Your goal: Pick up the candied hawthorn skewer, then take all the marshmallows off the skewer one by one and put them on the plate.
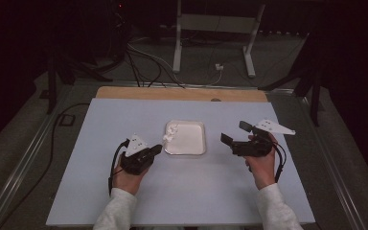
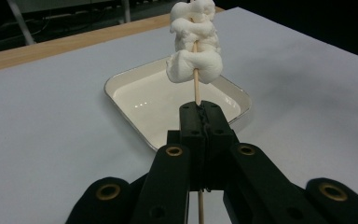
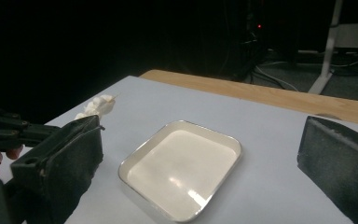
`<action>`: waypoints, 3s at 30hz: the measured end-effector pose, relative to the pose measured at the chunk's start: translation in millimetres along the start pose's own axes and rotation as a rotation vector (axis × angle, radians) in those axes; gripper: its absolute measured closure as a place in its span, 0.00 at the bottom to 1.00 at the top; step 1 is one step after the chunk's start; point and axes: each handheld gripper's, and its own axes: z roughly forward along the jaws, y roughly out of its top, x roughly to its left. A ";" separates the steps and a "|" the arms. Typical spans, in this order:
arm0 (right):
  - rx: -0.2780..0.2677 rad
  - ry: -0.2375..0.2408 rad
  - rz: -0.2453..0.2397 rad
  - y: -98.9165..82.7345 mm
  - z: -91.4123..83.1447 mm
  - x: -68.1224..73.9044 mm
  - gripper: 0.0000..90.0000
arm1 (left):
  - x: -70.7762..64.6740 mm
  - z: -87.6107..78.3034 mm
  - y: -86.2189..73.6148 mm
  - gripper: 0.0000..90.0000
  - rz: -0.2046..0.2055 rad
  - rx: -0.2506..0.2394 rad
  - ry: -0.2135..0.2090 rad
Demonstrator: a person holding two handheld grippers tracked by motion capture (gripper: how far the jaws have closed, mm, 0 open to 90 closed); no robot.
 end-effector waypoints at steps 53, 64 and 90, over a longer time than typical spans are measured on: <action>0.202 0.260 0.112 16.1 85.9 46.8 0.30 | -19.2 1.1 3.1 1.00 0.077 -0.088 -0.083; 0.253 0.353 0.255 13.6 96.8 48.1 0.73 | -21.5 1.2 2.4 1.00 0.097 -0.101 -0.097; 0.173 0.288 0.316 21.3 83.0 34.3 0.89 | -20.7 0.0 4.5 1.00 0.130 -0.083 -0.116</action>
